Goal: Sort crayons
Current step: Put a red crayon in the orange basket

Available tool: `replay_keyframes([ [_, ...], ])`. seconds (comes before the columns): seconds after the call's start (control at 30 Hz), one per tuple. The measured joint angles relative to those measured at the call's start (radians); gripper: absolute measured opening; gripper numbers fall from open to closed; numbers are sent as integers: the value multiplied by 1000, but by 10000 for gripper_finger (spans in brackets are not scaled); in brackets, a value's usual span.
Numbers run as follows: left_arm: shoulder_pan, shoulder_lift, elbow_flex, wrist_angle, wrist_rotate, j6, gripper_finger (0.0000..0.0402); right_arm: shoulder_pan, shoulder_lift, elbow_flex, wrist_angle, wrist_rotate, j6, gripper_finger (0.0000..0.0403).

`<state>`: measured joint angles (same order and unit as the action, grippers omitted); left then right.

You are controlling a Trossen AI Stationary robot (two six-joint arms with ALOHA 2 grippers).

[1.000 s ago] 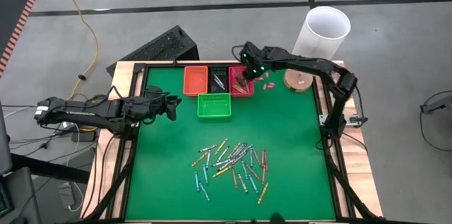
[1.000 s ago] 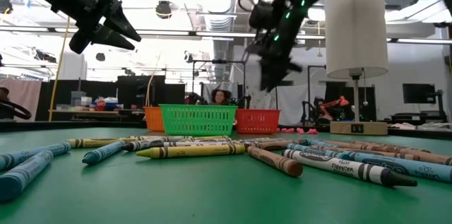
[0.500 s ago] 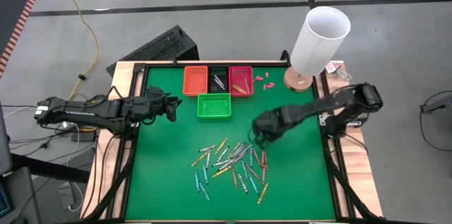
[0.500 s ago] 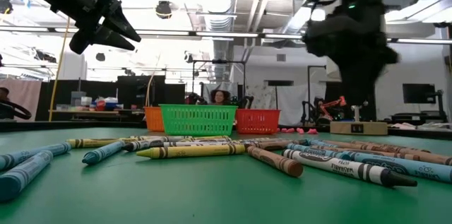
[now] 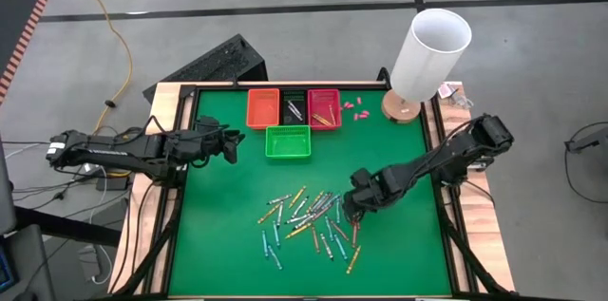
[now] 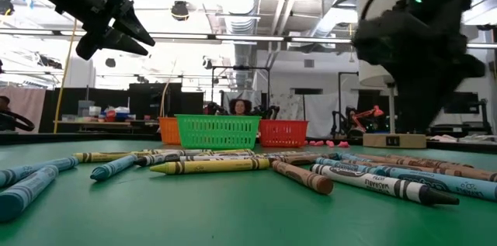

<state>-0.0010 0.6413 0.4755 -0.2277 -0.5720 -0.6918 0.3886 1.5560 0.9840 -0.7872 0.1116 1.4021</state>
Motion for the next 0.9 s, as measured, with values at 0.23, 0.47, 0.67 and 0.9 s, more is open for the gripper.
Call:
replay_keyframes([
  [0.23, 0, 0, 0, -5, 0, -1, 119, 30, 107, 0, 64, -28, 41, 103],
  [0.47, 0, 0, 0, -17, 0, -10, 119, 30, 101, 0, 109, -53, 40, 103],
  [0.67, 0, 0, 0, -18, 0, -12, 119, 34, 29, 0, 128, 10, 48, 103],
  [0.9, 0, 0, 0, -18, 5, -12, 119, 43, 42, 0, 125, 47, 40, 103],
])
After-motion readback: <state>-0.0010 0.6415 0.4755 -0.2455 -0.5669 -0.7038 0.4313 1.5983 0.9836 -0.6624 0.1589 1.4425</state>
